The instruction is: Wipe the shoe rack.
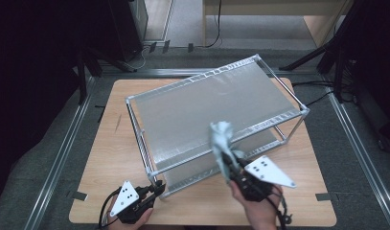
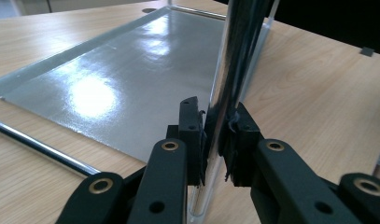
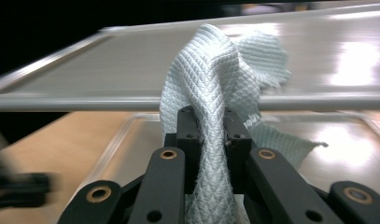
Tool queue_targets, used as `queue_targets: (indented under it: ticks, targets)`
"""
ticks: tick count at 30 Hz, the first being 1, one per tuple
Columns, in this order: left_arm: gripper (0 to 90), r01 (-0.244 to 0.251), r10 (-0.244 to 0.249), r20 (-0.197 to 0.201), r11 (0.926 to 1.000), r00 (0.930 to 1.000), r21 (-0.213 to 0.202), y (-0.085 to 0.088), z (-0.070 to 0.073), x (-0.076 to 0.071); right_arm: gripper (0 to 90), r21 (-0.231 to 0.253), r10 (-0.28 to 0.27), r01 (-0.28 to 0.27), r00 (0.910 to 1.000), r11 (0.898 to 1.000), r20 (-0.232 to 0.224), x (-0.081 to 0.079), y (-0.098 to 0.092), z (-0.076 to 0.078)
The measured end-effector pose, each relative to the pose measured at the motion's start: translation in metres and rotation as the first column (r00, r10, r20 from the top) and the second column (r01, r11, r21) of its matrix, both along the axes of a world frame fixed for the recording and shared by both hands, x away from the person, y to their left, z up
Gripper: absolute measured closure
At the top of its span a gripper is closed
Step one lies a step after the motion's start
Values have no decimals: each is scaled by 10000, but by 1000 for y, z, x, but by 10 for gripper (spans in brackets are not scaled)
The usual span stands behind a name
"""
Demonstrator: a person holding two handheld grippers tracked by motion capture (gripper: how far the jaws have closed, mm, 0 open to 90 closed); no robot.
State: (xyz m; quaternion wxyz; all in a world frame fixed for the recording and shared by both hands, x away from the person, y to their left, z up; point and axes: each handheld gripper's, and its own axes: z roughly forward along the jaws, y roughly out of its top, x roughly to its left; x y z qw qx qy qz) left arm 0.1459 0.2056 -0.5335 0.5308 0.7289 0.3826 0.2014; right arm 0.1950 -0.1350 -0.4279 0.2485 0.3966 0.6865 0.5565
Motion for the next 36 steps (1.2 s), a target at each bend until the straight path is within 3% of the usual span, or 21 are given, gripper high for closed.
queue_targets:
  ticks: [1, 2, 4, 10, 13, 19, 23, 24, 26, 30, 36]
  targets:
    - [791, -106, 106, -17, 9999, 9999, 46, 3, 0, 1, 804, 95, -999, 1000, 9950, 9949, -75, 10, -28, -2]
    - [791, -156, 156, -23, 9999, 9999, 28, 4, 0, 1, 804, 174, -1271, 1273, 9918, 9917, -126, 13, -37, -2]
    - [790, -249, 250, -49, 9997, 9997, 23, 6, 0, 2, 804, 16, -2115, 2115, 9773, 9774, -84, 19, -58, -5]
    - [789, -342, 341, -140, 9994, 9993, -56, 13, 0, 4, 807, 164, -3679, 3693, 9281, 9292, -569, 36, -111, -21]
    - [788, -381, 379, -168, 9992, 9991, -84, 15, 0, 5, 808, 76, -4148, 4171, 9056, 9088, -888, 44, -125, -31]
    - [788, -414, 413, -162, 9991, 9990, -81, 17, 0, 5, 809, -464, -4952, 4950, 8522, 8676, -1691, 65, -145, -59]
    - [788, -404, 403, -150, 9991, 9991, -88, 17, 0, 5, 809, -771, -5176, 5150, 8227, 8537, -2353, 76, -152, -78]
    - [788, -396, 395, -146, 9992, 9991, -89, 17, -1, 5, 809, -861, -5247, 5216, 8112, 8488, -2583, 79, -153, -84]
    - [788, -394, 393, -148, 9992, 9991, -97, 17, -1, 5, 807, -874, -5238, 5220, 8042, 8484, -2809, 82, -153, -89]
    - [788, -400, 398, -165, 9991, 9991, -120, 17, -1, 5, 804, -1105, -5280, 5192, 8033, 8475, -2754, 86, -150, -92]
    - [788, -382, 380, -155, 9992, 9992, -129, 17, -1, 5, 806, -542, -5259, 5271, 8249, 8481, -2075, 84, -147, -67]
